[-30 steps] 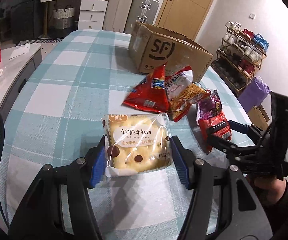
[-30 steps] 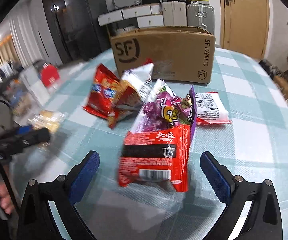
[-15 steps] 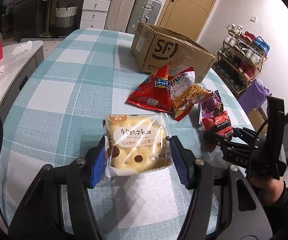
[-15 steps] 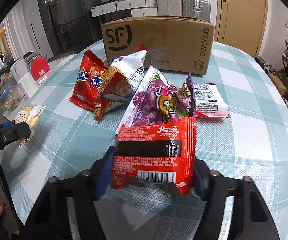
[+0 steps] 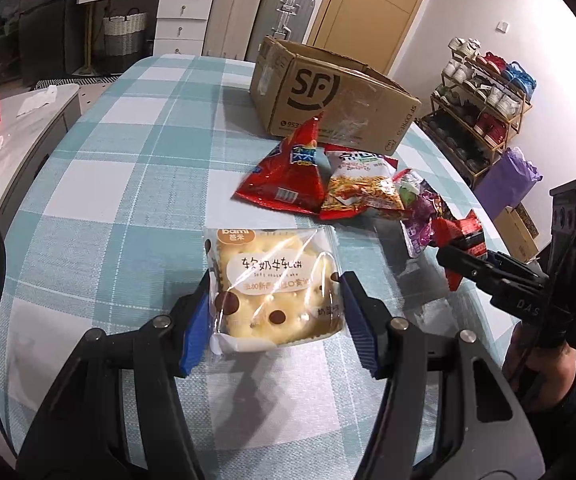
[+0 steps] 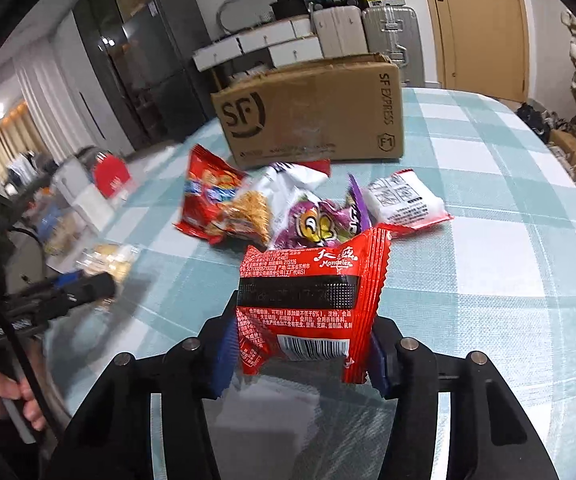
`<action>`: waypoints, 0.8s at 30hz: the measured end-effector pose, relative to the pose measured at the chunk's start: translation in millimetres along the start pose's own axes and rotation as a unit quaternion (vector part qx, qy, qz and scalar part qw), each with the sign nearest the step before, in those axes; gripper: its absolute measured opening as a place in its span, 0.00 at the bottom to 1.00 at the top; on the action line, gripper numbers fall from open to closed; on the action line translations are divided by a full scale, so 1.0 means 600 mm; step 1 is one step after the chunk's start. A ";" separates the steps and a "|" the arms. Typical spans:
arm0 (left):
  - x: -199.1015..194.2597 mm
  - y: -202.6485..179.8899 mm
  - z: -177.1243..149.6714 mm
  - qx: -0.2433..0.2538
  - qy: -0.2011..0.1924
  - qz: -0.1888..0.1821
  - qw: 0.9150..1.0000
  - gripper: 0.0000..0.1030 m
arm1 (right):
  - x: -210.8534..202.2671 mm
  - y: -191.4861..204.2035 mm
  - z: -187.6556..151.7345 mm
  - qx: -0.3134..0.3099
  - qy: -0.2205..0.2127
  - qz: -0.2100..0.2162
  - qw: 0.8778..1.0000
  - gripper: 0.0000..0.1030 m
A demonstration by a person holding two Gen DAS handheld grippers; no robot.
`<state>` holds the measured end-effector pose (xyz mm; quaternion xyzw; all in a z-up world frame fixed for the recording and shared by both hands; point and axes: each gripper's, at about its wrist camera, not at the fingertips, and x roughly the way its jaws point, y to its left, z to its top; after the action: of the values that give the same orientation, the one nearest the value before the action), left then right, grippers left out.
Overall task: Organize snacks
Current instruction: 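Grasp the red wafer bar with the right tool while the left tool holds the cake pack, then carry the cake pack and red wafer bar over the SF box with both tools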
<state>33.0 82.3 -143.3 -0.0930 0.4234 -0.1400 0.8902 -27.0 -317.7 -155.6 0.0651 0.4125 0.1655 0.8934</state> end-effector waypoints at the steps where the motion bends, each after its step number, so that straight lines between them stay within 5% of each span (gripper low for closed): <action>1: 0.000 -0.001 0.001 0.000 0.000 0.000 1.000 0.56 | -0.003 -0.001 -0.001 0.001 -0.002 0.001 1.000 0.52; 16: 0.006 -0.011 0.000 0.006 0.011 0.001 1.000 0.56 | -0.053 -0.047 -0.019 0.059 -0.049 0.100 0.992 0.52; 24: 0.006 -0.022 0.003 0.015 0.011 -0.002 1.000 0.56 | -0.097 -0.043 -0.012 0.047 -0.099 0.095 0.989 0.52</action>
<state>34.1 69.0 -141.1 -0.0790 0.4308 -0.1490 0.8866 -61.7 -362.2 -125.3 0.1624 0.3212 0.2228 0.9060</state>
